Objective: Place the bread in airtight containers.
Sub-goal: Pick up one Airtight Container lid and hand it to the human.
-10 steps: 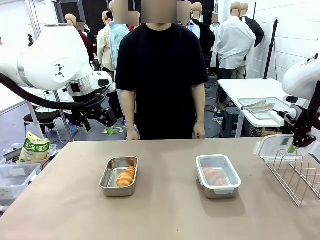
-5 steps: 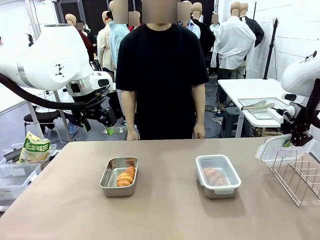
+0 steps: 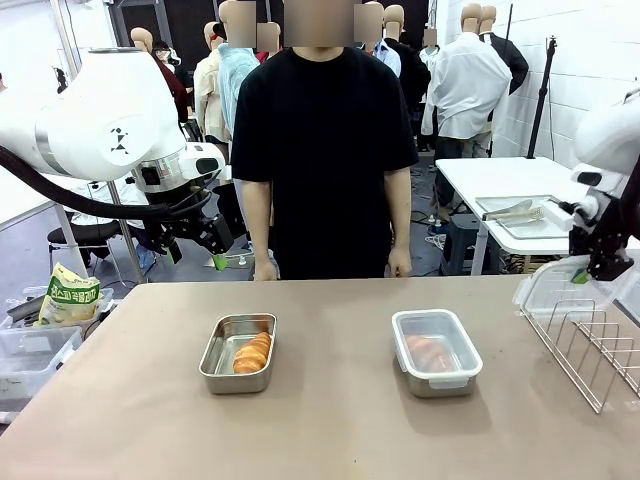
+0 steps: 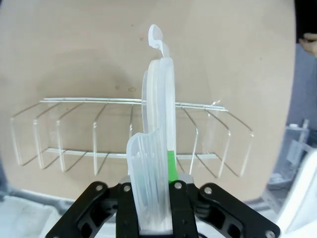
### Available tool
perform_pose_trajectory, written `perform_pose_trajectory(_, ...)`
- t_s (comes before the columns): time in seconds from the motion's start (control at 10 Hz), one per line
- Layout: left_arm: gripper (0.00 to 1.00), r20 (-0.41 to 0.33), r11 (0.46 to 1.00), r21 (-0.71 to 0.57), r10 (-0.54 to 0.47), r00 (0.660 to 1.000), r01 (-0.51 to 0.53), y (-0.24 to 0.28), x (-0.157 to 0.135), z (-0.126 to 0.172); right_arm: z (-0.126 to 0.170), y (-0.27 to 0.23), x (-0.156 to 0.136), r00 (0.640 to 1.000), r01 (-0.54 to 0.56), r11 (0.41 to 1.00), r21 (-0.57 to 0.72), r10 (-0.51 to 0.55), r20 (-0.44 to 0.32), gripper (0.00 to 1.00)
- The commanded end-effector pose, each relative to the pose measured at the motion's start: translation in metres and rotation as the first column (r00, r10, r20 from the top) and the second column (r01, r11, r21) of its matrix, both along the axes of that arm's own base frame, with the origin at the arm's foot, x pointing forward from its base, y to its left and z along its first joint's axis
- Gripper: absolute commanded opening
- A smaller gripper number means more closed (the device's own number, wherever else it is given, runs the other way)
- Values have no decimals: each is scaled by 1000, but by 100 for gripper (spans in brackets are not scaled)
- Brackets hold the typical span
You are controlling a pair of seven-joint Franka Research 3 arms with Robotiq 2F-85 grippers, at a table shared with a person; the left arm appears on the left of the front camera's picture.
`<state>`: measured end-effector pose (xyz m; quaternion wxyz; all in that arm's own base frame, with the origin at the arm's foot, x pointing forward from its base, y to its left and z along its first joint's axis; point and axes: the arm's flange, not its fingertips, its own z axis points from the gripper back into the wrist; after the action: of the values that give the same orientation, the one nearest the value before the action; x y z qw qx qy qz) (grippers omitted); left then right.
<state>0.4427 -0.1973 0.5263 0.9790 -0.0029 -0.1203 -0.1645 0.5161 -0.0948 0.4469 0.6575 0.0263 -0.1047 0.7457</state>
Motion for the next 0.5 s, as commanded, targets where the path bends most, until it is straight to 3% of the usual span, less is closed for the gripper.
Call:
perform_pose_trajectory(0.0, 100, 4, 1000, 18, 20, 1000, -21, 0, 0, 1, 33, -5, -22, 999, 37, 998, 42, -37, -13, 0)
perform_pose_trajectory(0.4, 100, 4, 1000, 18, 20, 1000, -21, 0, 0, 1, 80, -1, -43, 999, 2, 999, 52, -4, 51, 0)
